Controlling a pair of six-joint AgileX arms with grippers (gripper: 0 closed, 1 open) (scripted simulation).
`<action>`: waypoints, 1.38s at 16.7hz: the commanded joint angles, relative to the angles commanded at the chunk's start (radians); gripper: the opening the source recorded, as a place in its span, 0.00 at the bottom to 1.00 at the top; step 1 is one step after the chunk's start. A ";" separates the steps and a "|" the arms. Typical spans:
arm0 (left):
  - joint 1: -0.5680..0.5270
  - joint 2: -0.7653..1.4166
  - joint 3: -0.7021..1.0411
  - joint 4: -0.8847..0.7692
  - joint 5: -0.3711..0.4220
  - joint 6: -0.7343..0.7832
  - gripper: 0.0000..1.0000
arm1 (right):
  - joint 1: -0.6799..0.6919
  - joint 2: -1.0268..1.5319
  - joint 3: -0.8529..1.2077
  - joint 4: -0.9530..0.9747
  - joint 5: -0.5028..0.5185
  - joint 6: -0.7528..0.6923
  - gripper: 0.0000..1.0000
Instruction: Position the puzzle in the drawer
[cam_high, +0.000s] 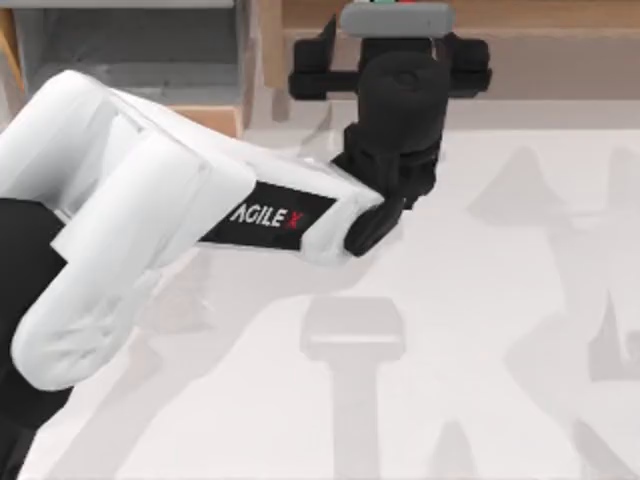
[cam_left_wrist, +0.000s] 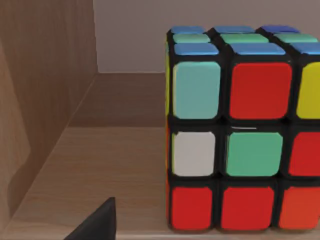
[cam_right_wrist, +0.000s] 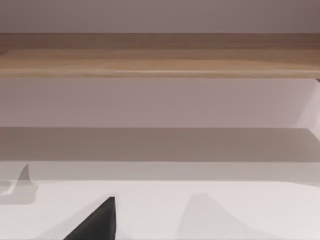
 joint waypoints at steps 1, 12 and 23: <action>0.004 -0.002 -0.004 -0.003 0.002 0.000 1.00 | 0.000 0.000 0.000 0.000 0.000 0.000 1.00; 0.074 0.150 0.281 -0.134 0.076 -0.003 1.00 | 0.000 0.000 0.000 0.000 0.000 0.000 1.00; 0.077 0.155 0.290 -0.138 0.079 -0.003 0.47 | 0.000 0.000 0.000 0.000 0.000 0.000 1.00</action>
